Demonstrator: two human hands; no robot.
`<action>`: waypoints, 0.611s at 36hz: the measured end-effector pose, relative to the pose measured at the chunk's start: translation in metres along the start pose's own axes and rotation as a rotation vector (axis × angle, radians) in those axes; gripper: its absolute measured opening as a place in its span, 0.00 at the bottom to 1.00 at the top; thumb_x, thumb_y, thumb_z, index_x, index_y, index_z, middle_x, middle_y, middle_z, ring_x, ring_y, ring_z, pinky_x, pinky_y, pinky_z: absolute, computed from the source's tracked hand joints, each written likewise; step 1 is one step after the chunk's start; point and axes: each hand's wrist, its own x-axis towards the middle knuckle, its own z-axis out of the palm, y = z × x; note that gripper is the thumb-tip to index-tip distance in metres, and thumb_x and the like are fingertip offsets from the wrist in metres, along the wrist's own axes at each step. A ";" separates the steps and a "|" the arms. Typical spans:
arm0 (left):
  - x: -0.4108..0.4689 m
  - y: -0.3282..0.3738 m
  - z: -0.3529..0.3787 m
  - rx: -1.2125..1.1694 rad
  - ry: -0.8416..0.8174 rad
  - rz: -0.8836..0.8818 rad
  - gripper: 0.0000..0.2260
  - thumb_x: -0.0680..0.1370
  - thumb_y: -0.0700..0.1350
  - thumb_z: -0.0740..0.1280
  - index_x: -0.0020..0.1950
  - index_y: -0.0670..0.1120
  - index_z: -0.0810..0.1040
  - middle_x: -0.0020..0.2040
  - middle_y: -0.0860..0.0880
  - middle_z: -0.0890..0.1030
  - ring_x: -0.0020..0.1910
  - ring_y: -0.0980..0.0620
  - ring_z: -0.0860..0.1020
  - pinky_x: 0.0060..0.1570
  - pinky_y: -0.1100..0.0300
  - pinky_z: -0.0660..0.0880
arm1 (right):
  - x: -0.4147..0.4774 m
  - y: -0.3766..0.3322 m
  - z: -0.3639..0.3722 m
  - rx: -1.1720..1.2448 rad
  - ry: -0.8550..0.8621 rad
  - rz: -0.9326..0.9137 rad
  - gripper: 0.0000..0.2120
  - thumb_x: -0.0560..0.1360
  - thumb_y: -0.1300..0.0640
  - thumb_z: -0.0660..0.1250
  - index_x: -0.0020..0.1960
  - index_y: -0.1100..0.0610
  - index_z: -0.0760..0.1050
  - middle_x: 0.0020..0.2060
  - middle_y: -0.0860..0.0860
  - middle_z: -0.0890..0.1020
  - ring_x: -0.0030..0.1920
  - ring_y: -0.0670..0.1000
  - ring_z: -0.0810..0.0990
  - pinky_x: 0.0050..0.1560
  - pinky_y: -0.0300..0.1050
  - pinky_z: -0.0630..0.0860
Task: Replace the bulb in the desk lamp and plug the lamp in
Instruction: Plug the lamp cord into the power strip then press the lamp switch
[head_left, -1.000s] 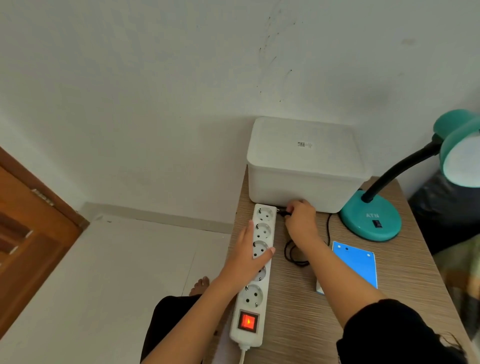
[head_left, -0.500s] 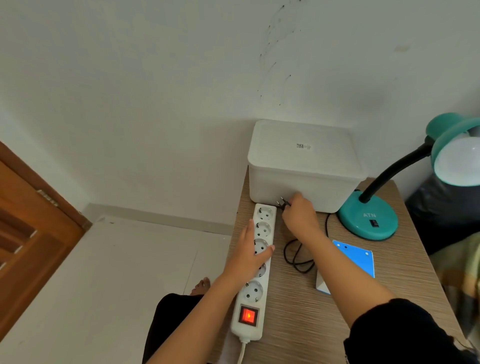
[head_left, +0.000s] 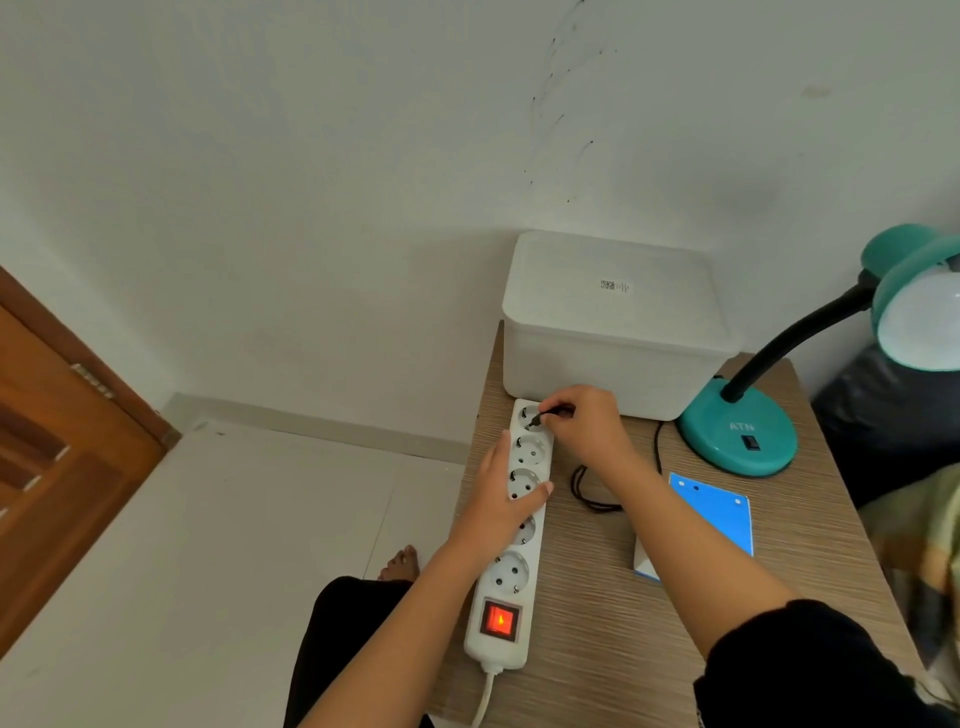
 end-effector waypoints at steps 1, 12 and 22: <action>0.000 -0.001 0.000 0.000 0.001 -0.001 0.38 0.75 0.52 0.67 0.77 0.49 0.47 0.77 0.51 0.54 0.75 0.54 0.55 0.65 0.64 0.55 | 0.001 0.000 0.002 -0.031 -0.003 -0.011 0.07 0.72 0.65 0.68 0.49 0.61 0.83 0.48 0.57 0.84 0.46 0.48 0.79 0.48 0.33 0.71; 0.002 -0.004 0.001 -0.057 0.001 0.002 0.38 0.75 0.52 0.68 0.77 0.51 0.48 0.77 0.52 0.54 0.74 0.54 0.56 0.65 0.63 0.56 | 0.009 0.000 0.000 -0.063 -0.008 -0.021 0.06 0.70 0.66 0.70 0.45 0.62 0.83 0.44 0.57 0.85 0.43 0.48 0.79 0.45 0.33 0.72; 0.002 -0.003 0.002 -0.050 0.001 -0.015 0.38 0.75 0.52 0.68 0.77 0.51 0.48 0.77 0.52 0.53 0.74 0.54 0.55 0.65 0.64 0.55 | 0.014 -0.001 0.006 -0.044 -0.052 0.003 0.07 0.68 0.63 0.74 0.46 0.62 0.83 0.44 0.57 0.84 0.44 0.48 0.79 0.48 0.38 0.74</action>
